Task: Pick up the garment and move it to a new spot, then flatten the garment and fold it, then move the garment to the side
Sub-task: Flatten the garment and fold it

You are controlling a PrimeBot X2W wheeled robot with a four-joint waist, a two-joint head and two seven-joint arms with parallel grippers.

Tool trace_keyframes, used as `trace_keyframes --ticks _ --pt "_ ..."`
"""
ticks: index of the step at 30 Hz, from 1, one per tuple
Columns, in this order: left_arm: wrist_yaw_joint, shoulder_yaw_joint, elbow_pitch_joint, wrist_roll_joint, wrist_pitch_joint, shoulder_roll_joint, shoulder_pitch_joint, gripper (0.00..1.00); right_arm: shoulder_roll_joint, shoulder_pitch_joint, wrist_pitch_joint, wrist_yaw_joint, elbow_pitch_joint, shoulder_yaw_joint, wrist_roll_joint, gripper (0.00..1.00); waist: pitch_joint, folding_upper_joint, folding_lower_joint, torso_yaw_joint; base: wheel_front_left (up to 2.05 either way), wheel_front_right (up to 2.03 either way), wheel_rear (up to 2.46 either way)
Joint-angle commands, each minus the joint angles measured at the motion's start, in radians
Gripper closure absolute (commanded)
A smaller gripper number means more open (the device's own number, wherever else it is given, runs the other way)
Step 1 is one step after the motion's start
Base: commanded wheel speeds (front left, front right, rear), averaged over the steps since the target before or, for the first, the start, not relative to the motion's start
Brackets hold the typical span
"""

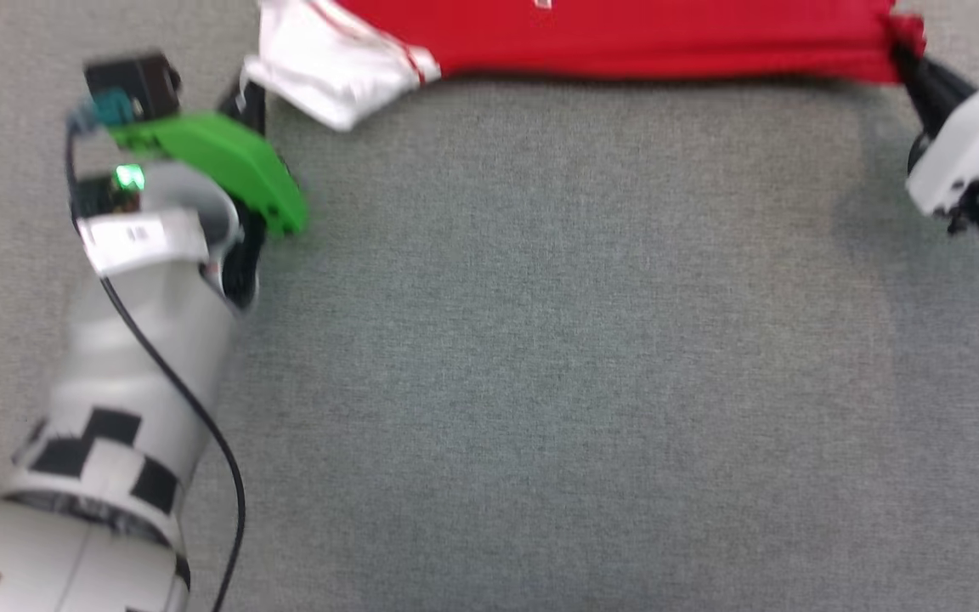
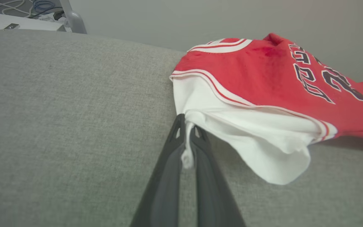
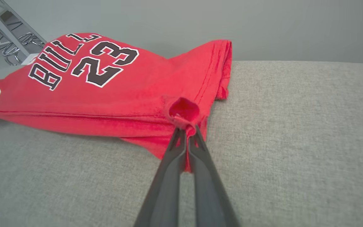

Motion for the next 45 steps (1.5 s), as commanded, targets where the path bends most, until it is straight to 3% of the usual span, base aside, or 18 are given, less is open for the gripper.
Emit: trace_keyframes --ticks 1,3,4,13,17,25,31,39,45 --pt "-0.004 -0.003 -0.011 -0.005 -0.006 0.009 0.055 1.0 -0.018 0.045 -0.014 -0.001 -0.012 0.005 0.012 1.0 -0.072 0.0 0.0001 0.01 0.0 0.0 0.0" --pt "-0.004 -0.016 -0.032 0.005 -0.007 0.016 0.118 1.0 -0.029 0.099 -0.022 -0.001 -0.032 0.009 0.024 1.0 -0.107 0.0 0.0001 0.008 0.0 0.0 0.0" --pt "0.009 -0.017 -0.073 0.006 -0.008 0.036 0.223 1.0 -0.037 0.184 -0.028 -0.001 -0.064 0.017 0.037 1.0 -0.165 0.0 0.0001 -0.002 0.0 0.0 0.0" --pt "0.098 0.019 -0.326 -0.022 0.002 0.119 0.535 1.0 -0.063 0.4 -0.026 -0.001 -0.136 0.003 0.043 1.0 -0.297 0.0 0.0001 -0.019 0.0 0.0 0.0" --pt "0.178 0.033 -0.513 -0.04 0.054 0.176 0.691 1.0 -0.069 0.502 -0.024 -0.001 -0.167 -0.022 0.039 1.0 -0.344 0.0 0.0001 -0.024 0.0 0.0 0.0" --pt "0.383 0.067 -0.969 -0.086 0.194 0.292 1.033 1.0 -0.064 0.716 -0.029 -0.001 -0.22 -0.117 0.01 1.0 -0.413 0.0 0.0001 -0.021 0.0 0.0 0.0" --pt "0.495 0.086 -1.196 -0.114 0.26 0.349 1.223 1.0 -0.044 0.873 -0.006 -0.001 -0.28 -0.21 -0.025 1.0 -0.45 0.0 0.0001 -0.011 0.0 0.0 0.0" --pt "0.582 0.111 -1.366 -0.133 0.3 0.399 1.367 1.0 0.001 1.082 0.067 -0.001 -0.399 -0.392 -0.109 1.0 -0.468 0.0 0.0001 0.005 0.0 0.0 0.0" --pt "0.591 0.127 -1.431 -0.129 0.31 0.425 1.361 1.0 0.068 1.16 0.152 -0.001 -0.542 -0.539 -0.201 1.0 -0.445 0.0 0.0001 0.002 0.0 0.0 0.0"
